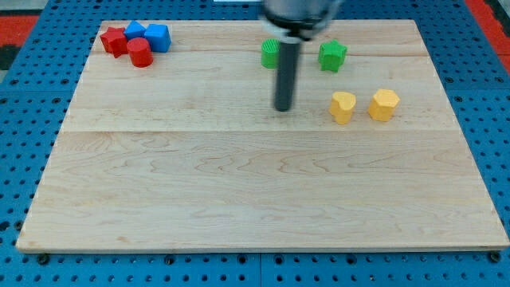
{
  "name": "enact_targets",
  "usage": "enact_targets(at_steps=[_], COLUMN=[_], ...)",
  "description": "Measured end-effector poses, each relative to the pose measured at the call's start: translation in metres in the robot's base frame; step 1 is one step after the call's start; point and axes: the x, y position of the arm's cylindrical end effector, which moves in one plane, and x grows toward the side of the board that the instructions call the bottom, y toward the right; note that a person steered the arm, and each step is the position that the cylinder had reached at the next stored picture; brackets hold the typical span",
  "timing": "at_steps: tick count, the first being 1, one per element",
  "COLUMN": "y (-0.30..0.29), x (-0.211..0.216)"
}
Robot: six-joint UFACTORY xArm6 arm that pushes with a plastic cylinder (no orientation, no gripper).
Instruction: Slide the green circle above the yellow hexagon
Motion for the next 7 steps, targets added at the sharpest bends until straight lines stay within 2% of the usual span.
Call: enact_targets(at_steps=[1,2,3,4,5,6,7], y=[-0.048,-0.034,0.028,0.04,-0.026,-0.003,0.033], x=[-0.061,-0.092,-0.092,-0.105,-0.168,-0.193,-0.134])
